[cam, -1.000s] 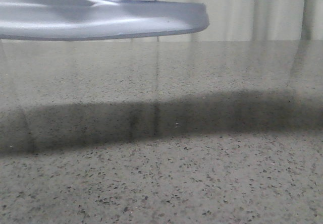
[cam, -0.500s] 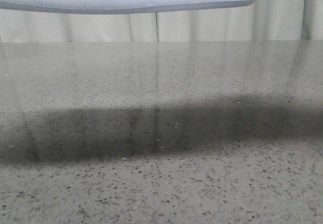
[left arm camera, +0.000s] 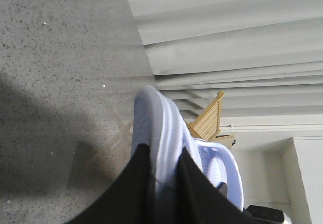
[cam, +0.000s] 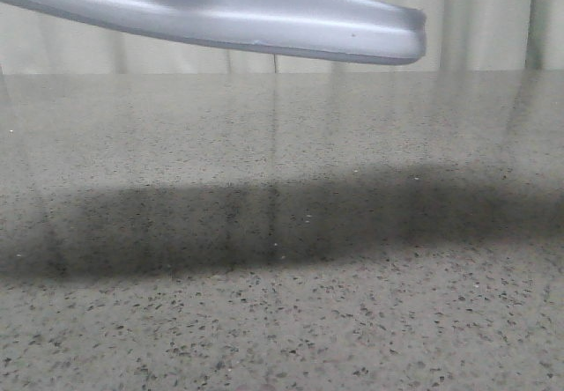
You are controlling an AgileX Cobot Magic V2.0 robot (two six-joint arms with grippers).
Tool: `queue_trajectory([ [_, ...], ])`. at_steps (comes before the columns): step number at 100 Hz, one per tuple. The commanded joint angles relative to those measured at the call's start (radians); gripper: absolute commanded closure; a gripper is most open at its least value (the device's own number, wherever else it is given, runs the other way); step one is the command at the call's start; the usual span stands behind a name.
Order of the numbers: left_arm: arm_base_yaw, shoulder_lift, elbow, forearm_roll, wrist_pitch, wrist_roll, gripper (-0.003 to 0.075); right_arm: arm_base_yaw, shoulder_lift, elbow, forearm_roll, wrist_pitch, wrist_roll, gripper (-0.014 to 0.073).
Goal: Insert blue slippers together front up
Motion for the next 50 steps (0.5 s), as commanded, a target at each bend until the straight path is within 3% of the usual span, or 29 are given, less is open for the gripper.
queue_trajectory([
  [1,-0.006,-0.001,-0.039,-0.106,0.058,0.000,0.0704,-0.001,-0.003,-0.012,0.078,-0.012,-0.022,0.0701],
  [36,-0.006,-0.001,-0.039,-0.205,0.072,0.026,0.0704,-0.001,-0.003,0.101,0.237,-0.061,-0.022,0.0701],
  [50,-0.006,-0.001,-0.039,-0.219,0.075,0.026,0.0704,-0.001,-0.003,0.129,0.330,-0.058,-0.087,0.0701],
])
